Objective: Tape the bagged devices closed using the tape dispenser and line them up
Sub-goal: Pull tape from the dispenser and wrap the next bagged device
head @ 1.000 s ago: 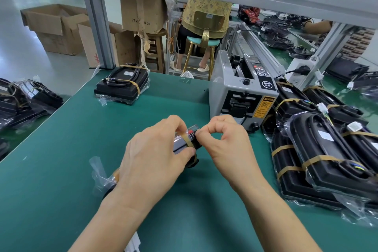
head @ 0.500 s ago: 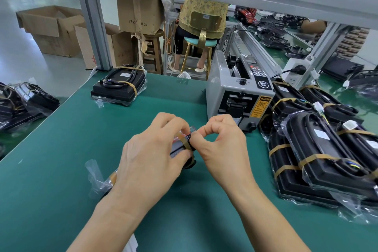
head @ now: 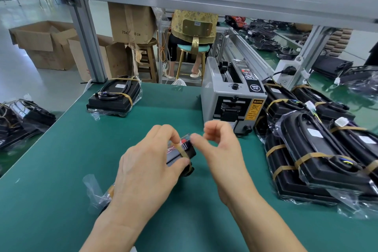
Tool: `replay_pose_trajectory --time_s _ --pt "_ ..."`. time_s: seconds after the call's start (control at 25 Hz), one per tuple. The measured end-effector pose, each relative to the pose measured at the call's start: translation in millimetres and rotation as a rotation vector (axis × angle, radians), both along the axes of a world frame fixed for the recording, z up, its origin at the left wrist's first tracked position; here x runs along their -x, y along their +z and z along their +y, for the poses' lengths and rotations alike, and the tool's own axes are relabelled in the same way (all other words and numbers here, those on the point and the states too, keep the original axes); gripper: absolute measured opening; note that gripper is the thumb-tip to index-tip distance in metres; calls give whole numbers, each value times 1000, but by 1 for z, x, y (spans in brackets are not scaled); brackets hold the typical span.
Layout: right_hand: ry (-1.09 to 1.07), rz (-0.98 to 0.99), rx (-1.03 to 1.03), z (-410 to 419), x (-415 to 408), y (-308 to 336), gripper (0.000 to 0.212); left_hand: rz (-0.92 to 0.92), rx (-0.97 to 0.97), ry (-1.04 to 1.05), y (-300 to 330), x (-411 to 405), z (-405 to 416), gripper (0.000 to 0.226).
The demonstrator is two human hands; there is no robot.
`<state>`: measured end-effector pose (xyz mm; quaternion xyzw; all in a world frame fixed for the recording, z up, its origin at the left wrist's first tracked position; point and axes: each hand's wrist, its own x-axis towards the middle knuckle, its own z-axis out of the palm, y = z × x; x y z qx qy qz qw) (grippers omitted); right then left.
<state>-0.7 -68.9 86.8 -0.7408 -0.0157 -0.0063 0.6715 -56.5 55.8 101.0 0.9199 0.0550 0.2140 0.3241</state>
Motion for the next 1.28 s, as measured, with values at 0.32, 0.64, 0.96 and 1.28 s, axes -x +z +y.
replay_pose_trajectory --time_s 0.32,0.64,0.96,1.28 --pt "180 119 -76 2 4 -1 31 -3 4 16 0 -2 0 35" --pt "207 197 -223 3 -7 -8 6 109 -389 -111 -1 -3 -1 84" --pt "78 131 150 -45 -31 -22 15 -207 324 -43 9 -5 41 85" --pt "394 -599 395 -32 -22 30 107 -359 830 -292 -23 -23 20 83"
